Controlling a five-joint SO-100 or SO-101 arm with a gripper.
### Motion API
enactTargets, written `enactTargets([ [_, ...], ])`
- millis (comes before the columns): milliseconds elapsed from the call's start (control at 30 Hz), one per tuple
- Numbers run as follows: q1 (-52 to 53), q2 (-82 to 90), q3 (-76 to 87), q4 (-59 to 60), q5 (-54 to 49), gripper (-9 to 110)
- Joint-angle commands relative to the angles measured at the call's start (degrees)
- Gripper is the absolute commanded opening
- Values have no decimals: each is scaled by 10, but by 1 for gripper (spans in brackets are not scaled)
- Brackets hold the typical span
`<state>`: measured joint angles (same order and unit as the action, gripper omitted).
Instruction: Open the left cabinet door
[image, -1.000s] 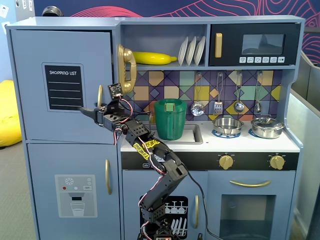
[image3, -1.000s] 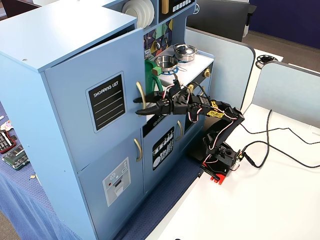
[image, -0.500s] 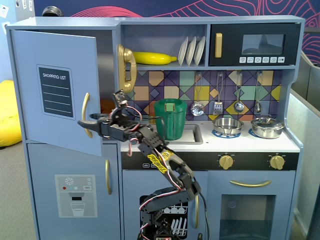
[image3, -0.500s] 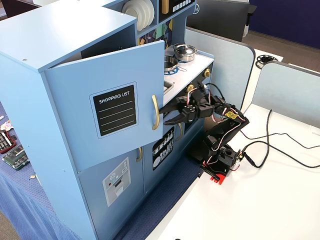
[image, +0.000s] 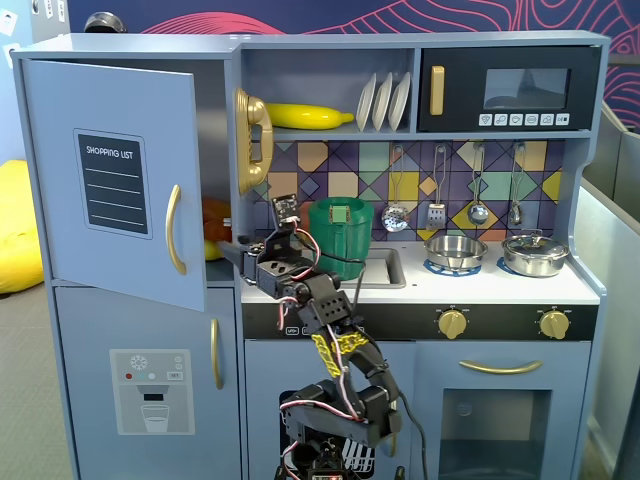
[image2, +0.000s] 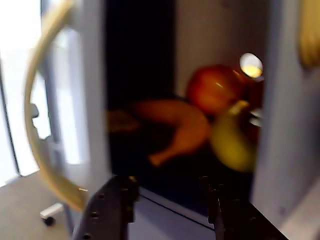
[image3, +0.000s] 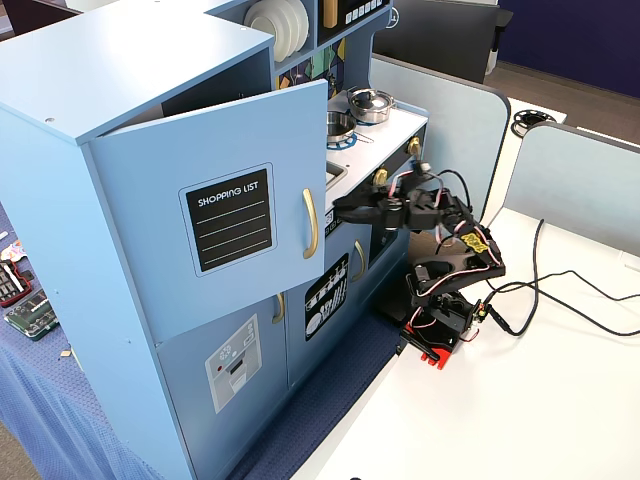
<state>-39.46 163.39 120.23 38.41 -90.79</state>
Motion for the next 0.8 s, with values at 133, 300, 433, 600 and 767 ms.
enactTargets([
  [133, 22, -132, 1, -153, -33, 0],
  [300, -40, -221, -41, -220, -59, 0],
  [433, -105, -250, -82, -208, -78, 0],
  [600, -196, -255, -110, -187, -72, 0],
  [767, -294, -244, -102, -197, -91, 0],
])
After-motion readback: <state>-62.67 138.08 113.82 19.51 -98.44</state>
